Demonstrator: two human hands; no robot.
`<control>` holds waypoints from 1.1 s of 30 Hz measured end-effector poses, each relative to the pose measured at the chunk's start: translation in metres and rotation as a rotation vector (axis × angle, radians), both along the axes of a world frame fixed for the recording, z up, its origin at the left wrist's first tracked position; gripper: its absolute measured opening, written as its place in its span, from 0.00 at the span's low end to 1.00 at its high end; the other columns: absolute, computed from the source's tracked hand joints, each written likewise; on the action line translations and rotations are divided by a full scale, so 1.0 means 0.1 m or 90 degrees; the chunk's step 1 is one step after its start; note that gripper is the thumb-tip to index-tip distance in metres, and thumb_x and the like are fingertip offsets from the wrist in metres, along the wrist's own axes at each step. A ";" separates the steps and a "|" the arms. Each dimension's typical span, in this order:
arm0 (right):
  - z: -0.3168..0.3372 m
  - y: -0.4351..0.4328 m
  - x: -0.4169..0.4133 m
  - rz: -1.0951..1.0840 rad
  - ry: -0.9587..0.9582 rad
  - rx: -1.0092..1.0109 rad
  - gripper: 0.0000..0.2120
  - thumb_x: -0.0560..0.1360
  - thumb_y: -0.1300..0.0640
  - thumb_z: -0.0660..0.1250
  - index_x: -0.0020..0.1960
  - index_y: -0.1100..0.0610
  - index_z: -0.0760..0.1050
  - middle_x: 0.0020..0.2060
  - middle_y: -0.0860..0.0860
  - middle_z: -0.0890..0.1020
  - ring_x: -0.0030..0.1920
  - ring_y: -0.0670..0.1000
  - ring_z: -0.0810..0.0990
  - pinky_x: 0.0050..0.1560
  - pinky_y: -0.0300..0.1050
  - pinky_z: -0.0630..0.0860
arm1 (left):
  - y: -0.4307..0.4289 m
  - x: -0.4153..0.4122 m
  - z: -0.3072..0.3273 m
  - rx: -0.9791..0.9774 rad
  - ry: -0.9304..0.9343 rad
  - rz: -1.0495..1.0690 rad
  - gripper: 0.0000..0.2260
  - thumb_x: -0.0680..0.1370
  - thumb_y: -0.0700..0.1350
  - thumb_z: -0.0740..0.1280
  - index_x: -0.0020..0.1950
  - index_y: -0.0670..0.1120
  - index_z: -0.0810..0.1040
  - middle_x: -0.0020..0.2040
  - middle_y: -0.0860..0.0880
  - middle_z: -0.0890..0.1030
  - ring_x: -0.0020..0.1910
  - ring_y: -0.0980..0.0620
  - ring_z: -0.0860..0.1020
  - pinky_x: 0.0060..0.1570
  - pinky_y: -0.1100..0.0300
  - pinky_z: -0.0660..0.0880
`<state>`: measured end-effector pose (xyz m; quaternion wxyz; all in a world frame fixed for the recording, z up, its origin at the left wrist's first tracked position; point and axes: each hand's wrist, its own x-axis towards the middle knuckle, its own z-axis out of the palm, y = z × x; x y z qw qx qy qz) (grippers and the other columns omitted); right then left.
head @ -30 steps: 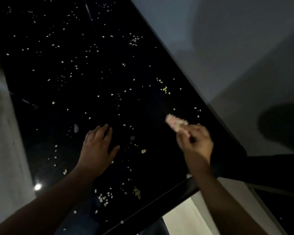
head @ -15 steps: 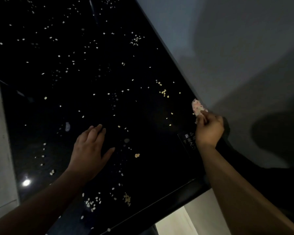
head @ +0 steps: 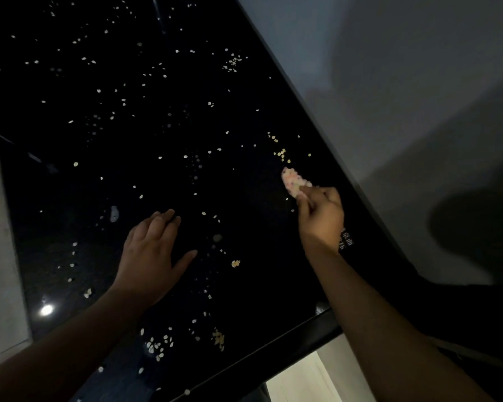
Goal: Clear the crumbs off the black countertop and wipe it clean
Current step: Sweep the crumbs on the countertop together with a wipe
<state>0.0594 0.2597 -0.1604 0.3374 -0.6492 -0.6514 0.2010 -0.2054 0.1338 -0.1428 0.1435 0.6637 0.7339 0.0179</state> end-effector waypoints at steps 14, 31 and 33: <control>0.24 0.46 0.23 -0.121 0.039 -0.004 0.08 0.75 0.64 0.66 0.51 0.63 0.82 0.47 0.59 0.80 0.45 0.52 0.79 0.52 0.34 0.72 | -0.02 -0.05 -0.07 0.005 0.009 -0.016 0.33 0.73 0.65 0.55 0.68 0.42 0.70 0.69 0.45 0.70 0.67 0.43 0.68 0.64 0.44 0.68; 0.04 -0.06 -0.47 0.153 0.077 -0.072 0.09 0.74 0.68 0.66 0.50 0.62 0.82 0.48 0.53 0.76 0.45 0.46 0.76 0.49 0.28 0.71 | -0.01 -0.06 -0.05 -0.015 0.028 -0.022 0.34 0.73 0.65 0.54 0.71 0.43 0.69 0.69 0.45 0.70 0.67 0.42 0.68 0.63 0.44 0.69; 0.06 -0.11 -0.44 0.121 0.111 -0.056 0.09 0.74 0.67 0.66 0.51 0.61 0.83 0.48 0.51 0.76 0.45 0.47 0.78 0.50 0.32 0.74 | -0.01 -0.07 -0.04 -0.022 0.028 -0.024 0.34 0.73 0.64 0.54 0.71 0.43 0.69 0.69 0.45 0.70 0.67 0.42 0.68 0.64 0.45 0.68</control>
